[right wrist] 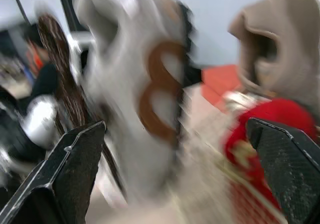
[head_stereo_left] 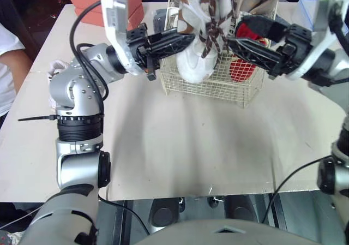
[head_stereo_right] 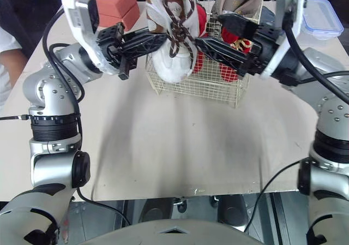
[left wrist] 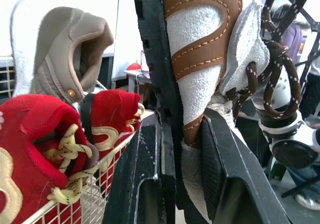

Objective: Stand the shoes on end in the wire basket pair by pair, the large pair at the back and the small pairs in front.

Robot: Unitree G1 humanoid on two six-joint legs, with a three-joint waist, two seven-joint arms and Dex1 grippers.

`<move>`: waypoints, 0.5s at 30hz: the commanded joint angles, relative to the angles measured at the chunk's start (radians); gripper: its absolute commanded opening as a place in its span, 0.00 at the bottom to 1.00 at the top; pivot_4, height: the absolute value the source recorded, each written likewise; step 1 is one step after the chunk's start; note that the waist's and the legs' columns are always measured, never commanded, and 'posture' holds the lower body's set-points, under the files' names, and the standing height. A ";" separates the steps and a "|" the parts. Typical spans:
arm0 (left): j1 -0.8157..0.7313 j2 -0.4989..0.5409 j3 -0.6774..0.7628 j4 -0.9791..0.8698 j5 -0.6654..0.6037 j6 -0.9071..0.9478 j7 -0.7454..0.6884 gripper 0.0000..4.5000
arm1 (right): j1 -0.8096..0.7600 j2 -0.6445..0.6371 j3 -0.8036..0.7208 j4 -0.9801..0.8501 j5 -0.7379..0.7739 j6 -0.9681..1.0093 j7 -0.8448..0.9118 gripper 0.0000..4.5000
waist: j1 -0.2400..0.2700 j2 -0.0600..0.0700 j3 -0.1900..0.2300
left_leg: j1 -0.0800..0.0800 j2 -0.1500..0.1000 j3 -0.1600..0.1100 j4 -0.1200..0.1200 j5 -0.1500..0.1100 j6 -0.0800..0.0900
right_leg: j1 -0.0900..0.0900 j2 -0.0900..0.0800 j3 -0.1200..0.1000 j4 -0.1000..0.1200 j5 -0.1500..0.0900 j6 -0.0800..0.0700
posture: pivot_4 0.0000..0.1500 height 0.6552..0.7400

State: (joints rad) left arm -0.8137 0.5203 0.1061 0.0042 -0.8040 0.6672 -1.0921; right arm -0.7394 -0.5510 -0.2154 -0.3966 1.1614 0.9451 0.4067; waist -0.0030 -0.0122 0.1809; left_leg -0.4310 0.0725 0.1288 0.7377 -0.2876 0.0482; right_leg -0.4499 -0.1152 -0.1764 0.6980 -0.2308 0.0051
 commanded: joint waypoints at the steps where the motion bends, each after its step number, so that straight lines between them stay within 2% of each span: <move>1: -0.003 0.008 0.012 -0.022 0.007 -0.029 -0.013 0.09 | -0.031 0.001 -0.039 -0.056 0.092 0.012 -0.096 0.99 | 0.003 0.000 0.000 | 0.000 0.000 0.000 0.000 0.000 0.000 | 0.000 0.000 0.000 -0.001 0.000 0.000 | 1.00 0.36; 2: -0.004 0.007 0.012 -0.018 0.010 -0.030 -0.016 0.09 | -0.034 0.009 -0.036 -0.060 0.111 0.011 -0.122 0.87 | 0.004 0.000 0.000 | 0.000 0.000 0.000 0.000 0.000 0.000 | 0.000 0.000 0.000 -0.001 0.000 0.000 | 1.00 0.36; 3: -0.004 0.006 0.011 -0.016 0.013 -0.032 -0.019 0.09 | -0.036 0.013 -0.034 -0.063 0.127 0.010 -0.143 0.81 | 0.004 0.000 0.000 | 0.000 0.000 0.000 0.000 0.000 0.000 | 0.000 0.000 0.000 -0.001 0.000 0.000 | 1.00 0.36; 6: -0.005 0.006 0.006 -0.010 0.022 -0.038 -0.028 0.09 | -0.028 0.009 -0.020 -0.080 0.141 0.002 -0.169 0.51 | 0.003 0.000 0.000 | 0.000 0.000 0.000 -0.001 0.000 0.000 | 0.000 0.000 0.000 -0.001 0.000 0.000 | 1.00 0.36; 7: -0.005 0.008 0.002 -0.007 0.026 -0.039 -0.033 0.09 | -0.023 0.008 -0.019 -0.084 0.144 0.000 -0.177 0.36 | 0.002 0.000 0.000 | 0.000 0.000 0.000 -0.001 0.000 0.000 | 0.000 0.000 0.000 -0.001 0.000 0.000 | 1.00 0.36; 8: -0.005 0.009 0.000 -0.006 0.028 -0.038 -0.036 0.09 | -0.020 0.007 -0.019 -0.086 0.148 -0.002 -0.183 0.31 | 0.002 0.000 0.000 | 0.000 0.000 0.000 -0.001 0.000 0.000 | 0.000 0.000 0.000 -0.001 0.000 0.000 | 1.00 0.36; 9: -0.005 0.010 0.000 -0.005 0.026 -0.032 -0.041 0.09 | -0.017 0.006 -0.020 -0.088 0.148 -0.005 -0.192 0.18 | 0.002 0.000 0.000 | 0.000 0.000 0.000 -0.001 0.000 0.000 | 0.000 0.000 0.000 -0.001 0.000 0.000 | 1.00 0.36; 10: -0.005 0.012 -0.001 -0.004 0.023 -0.024 -0.045 0.09 | -0.015 0.006 -0.020 -0.090 0.150 -0.007 -0.199 0.17 | 0.002 0.000 0.000 | 0.000 0.000 0.000 -0.001 0.000 0.000 | 0.000 0.000 0.000 -0.001 0.000 0.000 | 1.00 0.36; 11: -0.005 0.013 -0.002 -0.003 0.024 -0.022 -0.047 0.09 | -0.012 0.005 -0.021 -0.095 0.150 -0.009 -0.205 0.05 | 0.002 0.000 0.000 | 0.000 0.000 0.000 -0.001 0.000 0.000 | 0.000 0.000 0.000 -0.001 0.000 0.000 | 1.00 0.36; 12: -0.005 0.014 -0.004 0.000 0.030 -0.023 -0.049 0.09 | -0.008 0.005 -0.021 -0.101 0.151 -0.012 -0.210 0.00 | 0.002 0.000 0.000 | 0.000 0.000 0.000 -0.001 0.000 0.000 | 0.000 0.000 0.000 -0.001 0.000 0.000 | 1.00 0.36; 15: -0.004 0.018 -0.014 0.008 0.047 -0.029 -0.058 0.09 | 0.004 0.011 -0.024 -0.116 0.158 -0.022 -0.232 0.00 | 0.001 0.000 0.000 | 0.000 0.000 0.000 -0.001 0.000 0.000 | 0.000 0.000 0.000 -0.001 0.000 0.000 | 1.00 0.36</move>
State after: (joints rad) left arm -0.8105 0.5235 0.1044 0.0220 -0.7658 0.6473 -1.1245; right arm -0.7302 -0.5377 -0.2101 -0.4745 1.3037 0.9674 0.1972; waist -0.0020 -0.0122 0.1809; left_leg -0.4310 0.0724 0.1285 0.7366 -0.2877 0.0483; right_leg -0.4500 -0.1149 -0.1767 0.6972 -0.2309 0.0052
